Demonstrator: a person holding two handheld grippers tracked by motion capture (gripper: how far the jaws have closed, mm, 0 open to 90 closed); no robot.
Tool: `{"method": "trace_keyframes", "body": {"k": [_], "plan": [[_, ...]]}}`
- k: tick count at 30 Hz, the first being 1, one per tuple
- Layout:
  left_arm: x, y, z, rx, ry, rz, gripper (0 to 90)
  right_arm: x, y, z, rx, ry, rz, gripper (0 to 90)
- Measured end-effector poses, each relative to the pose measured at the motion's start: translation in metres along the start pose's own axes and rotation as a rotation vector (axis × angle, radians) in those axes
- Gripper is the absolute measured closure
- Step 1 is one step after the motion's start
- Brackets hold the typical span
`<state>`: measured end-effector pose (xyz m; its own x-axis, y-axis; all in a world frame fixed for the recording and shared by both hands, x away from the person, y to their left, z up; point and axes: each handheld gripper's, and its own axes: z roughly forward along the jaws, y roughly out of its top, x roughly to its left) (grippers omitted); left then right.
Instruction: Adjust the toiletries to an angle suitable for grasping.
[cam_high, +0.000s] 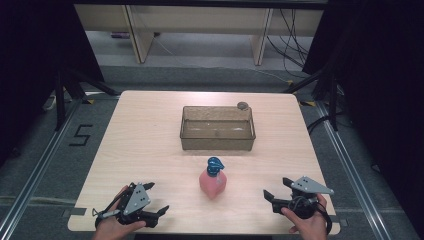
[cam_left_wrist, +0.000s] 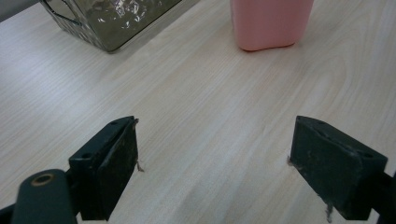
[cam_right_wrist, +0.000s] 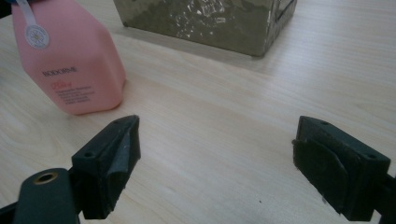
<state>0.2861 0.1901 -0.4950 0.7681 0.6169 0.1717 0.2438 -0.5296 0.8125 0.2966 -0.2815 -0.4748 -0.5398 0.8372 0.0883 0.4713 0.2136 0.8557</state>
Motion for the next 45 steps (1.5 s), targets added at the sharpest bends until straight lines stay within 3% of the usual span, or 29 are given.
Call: {"method": "trace_keyframes", "body": {"k": [5, 6, 7, 11, 13, 14, 16, 18, 20, 23, 25, 26, 27, 29, 30, 31, 36, 41, 42, 45], "plan": [[0.000, 0.000, 0.001, -0.004, -0.003, -0.008, 14.8, 0.004, 0.002, 0.000, -0.023, 0.014, -0.012, 16.1], [0.000, 0.000, 0.001, -0.006, -0.002, -0.008, 14.8, 0.007, 0.002, 0.000, -0.016, 0.027, 0.015, 16.1], [0.000, 0.000, 0.000, -0.007, 0.005, -0.005, 14.8, 0.007, 0.004, 0.000, -0.026, 0.029, -0.012, 16.0], [0.000, 0.000, 0.000, -0.009, 0.007, -0.005, 14.8, 0.015, 0.006, 0.005, -0.046, 0.055, -0.015, 15.9], [0.000, 0.000, 0.000, -0.009, 0.006, -0.005, 14.8, 0.018, 0.006, 0.006, -0.047, 0.064, 0.007, 15.9], [0.000, 0.000, 0.000, -0.009, 0.006, -0.005, 14.8, 0.017, 0.007, 0.006, -0.043, 0.064, -0.026, 15.9], [0.001, 0.000, -0.001, 0.005, 0.015, 0.010, 14.8, 0.021, 0.008, 0.009, -0.051, 0.088, -0.032, 15.9], [0.002, 0.000, -0.001, 0.004, 0.011, 0.010, 14.8, 0.022, 0.009, 0.009, -0.053, 0.080, -0.048, 15.9], [0.001, 0.000, -0.001, 0.002, 0.016, 0.011, 14.8, 0.026, 0.010, 0.009, -0.054, 0.087, -0.027, 15.8], [0.000, 0.000, 0.000, -0.009, 0.007, -0.005, 14.8, 0.027, 0.012, 0.010, -0.070, 0.092, -0.041, 15.8], [0.002, 0.000, -0.001, 0.004, 0.009, 0.010, 14.8, 0.029, 0.013, 0.011, -0.086, 0.091, -0.044, 15.9], [0.001, 0.000, 0.000, -0.006, 0.009, 0.001, 14.8, 0.032, 0.013, 0.011, -0.084, 0.109, -0.019, 15.9], [0.000, 0.000, 0.000, -0.011, 0.008, -0.005, 14.8, 0.030, 0.014, 0.012, -0.082, 0.100, -0.055, 15.9], [0.000, 0.000, 0.000, -0.011, 0.011, -0.004, 14.8, 0.034, 0.015, 0.013, -0.092, 0.110, -0.039, 15.9], [0.001, 0.000, -0.001, -0.006, 0.009, -0.001, 14.8, 0.034, 0.016, 0.013, -0.087, 0.113, -0.065, 16.0], [0.001, 0.000, -0.001, -0.009, 0.008, -0.002, 14.8, 0.038, 0.016, 0.014, -0.099, 0.124, -0.031, 16.1], [0.000, 0.000, 0.000, -0.010, 0.007, -0.002, 14.8, 0.046, 0.021, 0.017, -0.097, 0.147, -0.081, 16.8], [0.000, 0.000, 0.001, -0.010, 0.000, -0.007, 14.8, 0.053, 0.023, 0.019, -0.101, 0.173, -0.068, 17.6], [0.000, 0.000, 0.001, -0.009, -0.004, -0.008, 14.8, 0.053, 0.025, 0.020, -0.124, 0.176, -0.106, 20.0], [0.000, 0.000, 0.001, -0.009, -0.003, -0.008, 14.8, 0.057, 0.027, 0.020, -0.129, 0.173, -0.097, 19.8]]}}
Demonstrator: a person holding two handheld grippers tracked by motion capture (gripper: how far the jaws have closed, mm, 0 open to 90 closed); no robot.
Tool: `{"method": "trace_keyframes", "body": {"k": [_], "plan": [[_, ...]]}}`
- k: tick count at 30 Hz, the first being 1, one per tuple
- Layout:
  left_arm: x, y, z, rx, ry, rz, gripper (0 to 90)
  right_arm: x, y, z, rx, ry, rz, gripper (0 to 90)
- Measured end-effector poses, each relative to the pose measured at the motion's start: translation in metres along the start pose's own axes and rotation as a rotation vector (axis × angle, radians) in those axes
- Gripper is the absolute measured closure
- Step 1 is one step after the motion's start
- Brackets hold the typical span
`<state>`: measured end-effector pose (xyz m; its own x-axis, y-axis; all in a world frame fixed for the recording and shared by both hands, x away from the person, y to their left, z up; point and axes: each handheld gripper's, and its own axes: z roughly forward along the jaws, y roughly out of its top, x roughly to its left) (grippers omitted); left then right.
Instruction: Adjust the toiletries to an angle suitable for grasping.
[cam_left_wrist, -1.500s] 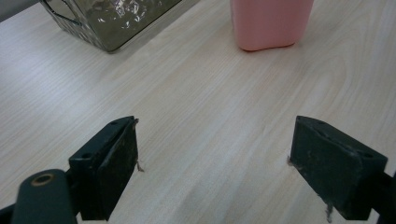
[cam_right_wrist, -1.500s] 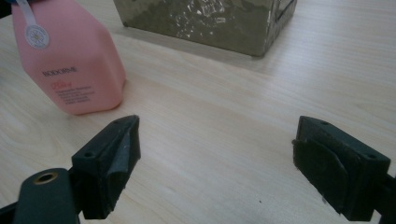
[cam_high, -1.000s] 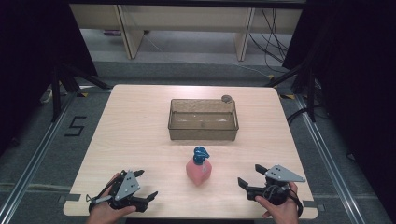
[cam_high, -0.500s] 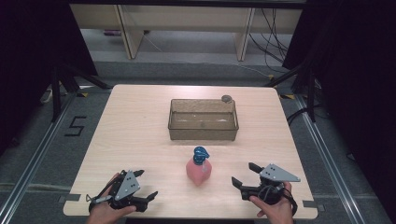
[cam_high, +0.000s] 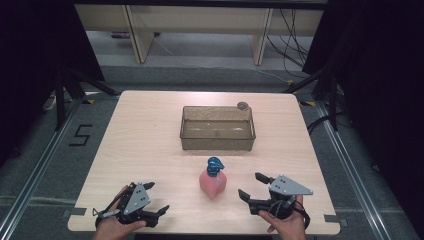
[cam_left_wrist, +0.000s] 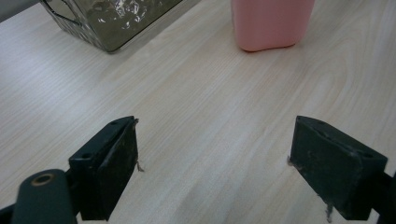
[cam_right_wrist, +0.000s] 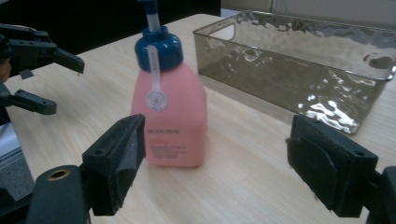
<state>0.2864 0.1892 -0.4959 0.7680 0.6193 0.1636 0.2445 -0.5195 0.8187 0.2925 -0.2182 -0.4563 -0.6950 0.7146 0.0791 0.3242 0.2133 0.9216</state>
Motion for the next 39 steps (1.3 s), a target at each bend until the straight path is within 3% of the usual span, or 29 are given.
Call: {"method": "trace_keyframes", "body": {"k": [3, 6, 8, 10, 11, 13, 19, 22, 24, 27, 28, 31, 32, 34, 37, 38, 39], "plan": [[0.000, 0.000, 0.000, 0.014, 0.003, 0.008, 14.8, 0.001, 0.003, 0.004, 0.002, 0.004, -0.039, 19.9], [0.000, 0.000, 0.000, 0.015, 0.003, 0.006, 14.8, 0.006, 0.005, 0.007, 0.032, 0.017, 0.006, 19.9], [0.000, -0.001, 0.001, 0.005, 0.004, 0.003, 14.8, 0.005, 0.007, 0.011, 0.021, 0.028, -0.034, 20.1], [0.000, -0.001, 0.001, 0.006, 0.004, 0.005, 14.8, 0.006, 0.007, 0.014, 0.015, 0.039, -0.022, 20.2], [-0.001, -0.001, 0.002, 0.001, 0.003, 0.003, 14.8, 0.006, 0.009, 0.016, 0.002, 0.034, -0.052, 20.3], [0.000, -0.001, 0.001, 0.021, 0.001, 0.026, 14.8, 0.009, 0.010, 0.017, 0.030, 0.040, -0.031, 20.4], [0.000, -0.001, 0.001, 0.007, 0.004, 0.006, 14.8, 0.009, 0.013, 0.022, 0.012, 0.041, -0.061, 20.6], [0.000, -0.001, 0.001, 0.006, 0.003, 0.004, 14.8, 0.011, 0.014, 0.025, 0.020, 0.070, -0.016, 20.7], [0.000, -0.001, 0.001, 0.006, 0.004, 0.005, 14.8, 0.009, 0.016, 0.030, 0.006, 0.072, -0.041, 20.8], [0.000, -0.001, 0.001, 0.004, 0.000, -0.002, 14.8, 0.010, 0.017, 0.031, 0.016, 0.078, -0.043, 20.9], [0.000, -0.001, 0.001, 0.008, 0.001, 0.005, 14.8, 0.012, 0.018, 0.031, 0.030, 0.073, -0.022, 21.0], [0.000, -0.001, 0.001, 0.006, 0.000, 0.001, 14.8, 0.010, 0.020, 0.036, 0.009, 0.069, -0.077, 24.4], [0.002, -0.001, 0.000, 0.023, 0.003, 0.018, 14.8, 0.011, 0.020, 0.038, 0.001, 0.075, -0.059, 24.3], [0.000, -0.001, 0.001, 0.002, 0.001, -0.005, 14.8, 0.011, 0.021, 0.038, 0.014, 0.084, -0.051, 24.1], [0.000, -0.001, 0.001, 0.008, 0.002, 0.002, 14.8, 0.012, 0.022, 0.041, 0.019, 0.085, -0.047, 24.1], [0.000, -0.001, 0.001, 0.006, 0.002, 0.002, 14.8, 0.011, 0.023, 0.044, -0.002, 0.102, -0.072, 24.1], [0.001, -0.001, 0.000, 0.009, 0.001, 0.003, 14.8, 0.013, 0.023, 0.043, 0.014, 0.088, -0.049, 24.1]]}}
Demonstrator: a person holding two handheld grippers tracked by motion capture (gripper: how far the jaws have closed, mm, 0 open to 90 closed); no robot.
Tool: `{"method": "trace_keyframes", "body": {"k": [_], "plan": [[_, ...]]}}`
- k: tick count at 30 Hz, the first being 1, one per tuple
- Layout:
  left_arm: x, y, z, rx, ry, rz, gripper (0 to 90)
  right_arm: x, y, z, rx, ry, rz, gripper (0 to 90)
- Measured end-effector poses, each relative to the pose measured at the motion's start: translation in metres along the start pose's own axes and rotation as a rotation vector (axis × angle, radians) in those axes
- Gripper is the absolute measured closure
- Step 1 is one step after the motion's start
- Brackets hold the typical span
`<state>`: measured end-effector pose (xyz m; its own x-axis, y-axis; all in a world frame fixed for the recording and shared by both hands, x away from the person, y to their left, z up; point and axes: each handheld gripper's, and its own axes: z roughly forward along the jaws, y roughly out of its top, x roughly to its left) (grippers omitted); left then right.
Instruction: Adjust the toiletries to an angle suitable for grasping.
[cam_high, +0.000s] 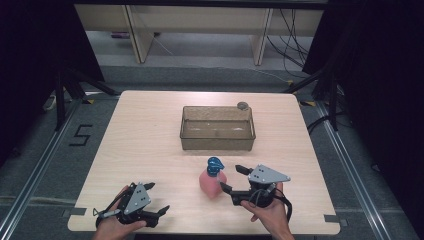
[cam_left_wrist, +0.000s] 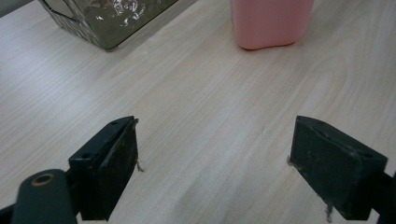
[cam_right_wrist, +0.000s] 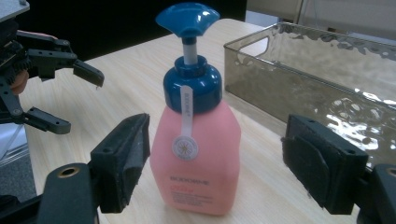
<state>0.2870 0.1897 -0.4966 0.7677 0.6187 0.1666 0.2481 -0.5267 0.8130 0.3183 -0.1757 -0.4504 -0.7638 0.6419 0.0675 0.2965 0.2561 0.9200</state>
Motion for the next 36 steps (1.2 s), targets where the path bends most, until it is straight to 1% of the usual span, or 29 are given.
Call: {"method": "trace_keyframes", "body": {"k": [1, 3, 4, 5, 6, 8, 9, 10, 11, 12, 13, 14, 15, 17, 20, 22, 24, 25, 26, 27, 28, 29, 30, 31, 32, 33, 34, 35, 36], "plan": [[0.002, 0.000, -0.001, 0.015, 0.000, 0.015, 14.8, 0.000, 0.001, 0.000, 0.002, 0.005, -0.013, 24.1], [0.001, 0.000, 0.000, 0.016, 0.003, 0.017, 14.8, -0.001, 0.002, 0.003, 0.001, 0.012, -0.022, 24.0], [0.000, 0.000, 0.000, 0.009, 0.004, 0.004, 14.8, -0.001, 0.002, 0.004, 0.002, 0.012, -0.027, 24.0], [0.001, 0.000, 0.000, 0.010, 0.005, 0.008, 14.8, 0.000, 0.002, 0.004, 0.008, 0.012, -0.012, 24.0], [0.001, 0.000, 0.000, 0.016, 0.006, 0.015, 14.8, -0.001, 0.003, 0.006, -0.004, 0.012, -0.031, 24.1], [0.001, 0.000, -0.001, 0.013, 0.004, 0.011, 14.8, 0.000, 0.004, 0.008, -0.006, 0.023, -0.025, 24.4], [0.002, 0.000, -0.001, 0.017, 0.005, 0.015, 14.8, 0.000, 0.005, 0.008, -0.001, 0.013, -0.043, 24.6], [0.002, 0.000, -0.001, 0.012, 0.009, 0.017, 14.8, 0.002, 0.006, 0.008, 0.006, 0.016, -0.019, 24.8], [0.001, 0.000, 0.000, 0.009, 0.005, 0.011, 14.8, 0.001, 0.006, 0.010, -0.009, 0.021, -0.040, 24.8], [0.001, 0.000, 0.000, 0.014, 0.003, 0.014, 14.8, 0.002, 0.006, 0.012, -0.017, 0.037, -0.032, 24.8], [-0.001, 0.000, 0.001, 0.000, 0.004, -0.004, 14.8, 0.002, 0.007, 0.013, -0.016, 0.020, -0.041, 24.8], [-0.001, 0.000, 0.001, 0.000, 0.004, -0.004, 14.8, 0.003, 0.007, 0.013, -0.002, 0.031, -0.035, 24.8], [0.001, 0.000, 0.000, 0.019, 0.006, 0.018, 14.8, 0.003, 0.008, 0.015, -0.007, 0.042, -0.038, 24.7], [0.001, 0.000, 0.000, 0.019, 0.009, 0.018, 14.8, 0.003, 0.008, 0.015, -0.002, 0.032, -0.036, 24.8], [0.001, 0.000, 0.000, 0.012, 0.004, 0.009, 14.8, 0.004, 0.010, 0.019, -0.008, 0.051, -0.044, 25.0], [0.001, 0.000, 0.000, 0.017, 0.004, 0.016, 14.8, 0.005, 0.011, 0.020, -0.003, 0.043, -0.043, 25.1], [0.000, 0.000, 0.000, 0.009, 0.005, 0.004, 14.8, 0.007, 0.012, 0.022, 0.014, 0.060, -0.038, 25.3], [0.000, 0.000, 0.000, 0.008, 0.004, 0.003, 14.8, 0.007, 0.012, 0.022, 0.014, 0.060, -0.038, 25.3], [0.000, -0.001, 0.000, 0.006, 0.005, 0.001, 14.8, 0.006, 0.013, 0.024, 0.002, 0.053, -0.057, 25.3], [0.000, -0.001, 0.002, -0.010, 0.005, -0.014, 14.8, 0.006, 0.013, 0.024, 0.007, 0.054, -0.049, 25.4], [0.000, -0.001, 0.001, 0.000, 0.007, -0.006, 14.8, 0.006, 0.013, 0.025, 0.002, 0.057, -0.046, 25.5], [0.000, -0.001, 0.001, -0.005, 0.006, -0.012, 14.8, 0.006, 0.013, 0.028, -0.006, 0.066, -0.044, 26.0], [0.001, -0.001, 0.000, 0.007, 0.006, 0.002, 14.8, 0.006, 0.013, 0.028, -0.006, 0.066, -0.044, 26.0], [0.000, -0.001, 0.000, 0.008, 0.005, 0.002, 14.8, 0.007, 0.014, 0.028, 0.008, 0.060, -0.040, 26.1], [0.002, 0.000, 0.000, 0.020, 0.004, 0.019, 14.8, 0.007, 0.015, 0.029, 0.011, 0.062, -0.040, 26.6], [0.000, -0.001, 0.001, -0.001, 0.006, -0.009, 14.8, 0.007, 0.015, 0.030, 0.009, 0.059, -0.041, 27.6], [0.000, -0.001, 0.001, -0.001, 0.003, -0.007, 14.8, 0.006, 0.016, 0.030, -0.010, 0.045, -0.067, 28.2], [0.000, -0.001, 0.001, -0.006, 0.005, -0.013, 14.8, 0.007, 0.016, 0.031, -0.002, 0.051, -0.052, 28.3], [0.000, -0.001, 0.000, 0.007, 0.005, 0.002, 14.8, 0.006, 0.016, 0.032, -0.004, 0.048, -0.062, 28.5]]}}
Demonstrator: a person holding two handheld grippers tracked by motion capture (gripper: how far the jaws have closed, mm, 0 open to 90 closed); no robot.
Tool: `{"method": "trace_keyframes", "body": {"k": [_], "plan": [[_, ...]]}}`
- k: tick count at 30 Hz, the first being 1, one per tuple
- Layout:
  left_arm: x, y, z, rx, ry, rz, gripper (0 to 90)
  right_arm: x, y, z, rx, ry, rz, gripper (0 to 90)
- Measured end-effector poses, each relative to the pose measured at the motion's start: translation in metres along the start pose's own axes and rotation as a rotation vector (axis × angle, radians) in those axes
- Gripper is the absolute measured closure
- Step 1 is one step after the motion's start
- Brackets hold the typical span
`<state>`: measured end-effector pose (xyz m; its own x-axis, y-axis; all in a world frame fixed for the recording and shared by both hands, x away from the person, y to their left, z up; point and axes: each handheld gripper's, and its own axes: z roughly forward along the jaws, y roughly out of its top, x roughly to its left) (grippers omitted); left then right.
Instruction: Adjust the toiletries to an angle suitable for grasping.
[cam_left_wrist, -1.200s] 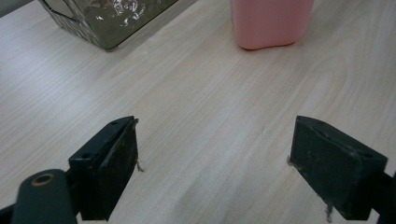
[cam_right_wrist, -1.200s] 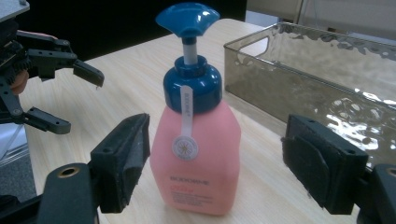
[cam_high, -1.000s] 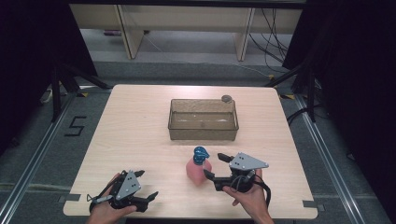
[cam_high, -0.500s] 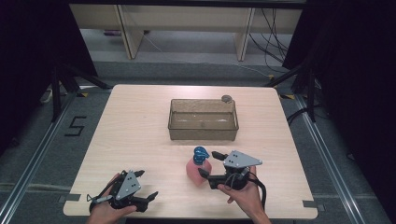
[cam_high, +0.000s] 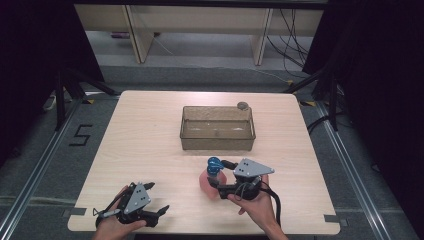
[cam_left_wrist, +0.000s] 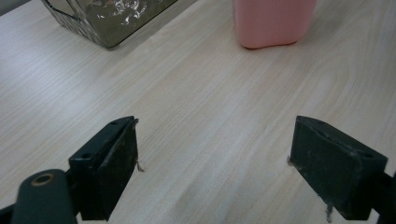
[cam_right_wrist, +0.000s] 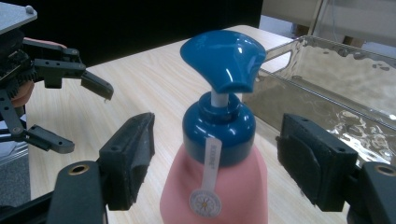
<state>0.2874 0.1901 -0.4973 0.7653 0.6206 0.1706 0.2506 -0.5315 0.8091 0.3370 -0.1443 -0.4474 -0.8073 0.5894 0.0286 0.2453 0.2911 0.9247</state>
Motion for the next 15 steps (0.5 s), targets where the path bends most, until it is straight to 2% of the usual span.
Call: {"method": "trace_keyframes", "body": {"k": [2, 3, 5, 6, 7, 8, 10, 11, 12, 14, 15], "plan": [[0.000, 0.000, 0.000, -0.001, 0.001, -0.001, 14.8, 0.000, 0.000, 0.002, -0.001, 0.007, 0.006, 29.6], [0.000, 0.000, 0.000, -0.001, 0.001, -0.001, 14.8, 0.001, 0.000, 0.004, 0.007, 0.016, 0.025, 30.3], [-0.001, 0.000, 0.001, -0.016, 0.000, -0.016, 14.8, -0.001, 0.000, 0.005, -0.006, 0.011, 0.006, 30.7], [-0.001, 0.000, 0.002, -0.022, 0.000, -0.018, 14.8, 0.000, 0.001, 0.006, 0.003, 0.008, 0.013, 31.3], [-0.001, 0.000, 0.002, -0.021, 0.003, -0.016, 14.8, 0.000, 0.001, 0.006, 0.003, 0.008, 0.013, 31.3], [0.000, 0.000, 0.000, 0.000, 0.000, 0.000, 14.8, -0.001, 0.001, 0.007, -0.002, 0.004, 0.003, 31.7], [0.000, 0.000, 0.000, -0.002, -0.003, -0.002, 14.8, 0.000, 0.001, 0.009, -0.004, 0.010, 0.012, 32.4], [0.000, 0.000, 0.000, -0.004, 0.001, -0.003, 14.8, 0.000, 0.001, 0.010, 0.002, 0.028, 0.021, 32.7], [-0.001, 0.000, 0.001, -0.014, 0.002, -0.016, 14.8, 0.001, 0.001, 0.011, 0.003, 0.011, 0.020, 33.1], [0.000, 0.000, 0.001, -0.009, -0.004, -0.008, 14.8, 0.000, 0.001, 0.012, 0.004, 0.028, 0.021, 34.0], [0.001, 0.000, 0.000, 0.009, -0.004, 0.016, 14.8, -0.001, 0.001, 0.012, 0.001, 0.014, 0.004, 34.2]]}}
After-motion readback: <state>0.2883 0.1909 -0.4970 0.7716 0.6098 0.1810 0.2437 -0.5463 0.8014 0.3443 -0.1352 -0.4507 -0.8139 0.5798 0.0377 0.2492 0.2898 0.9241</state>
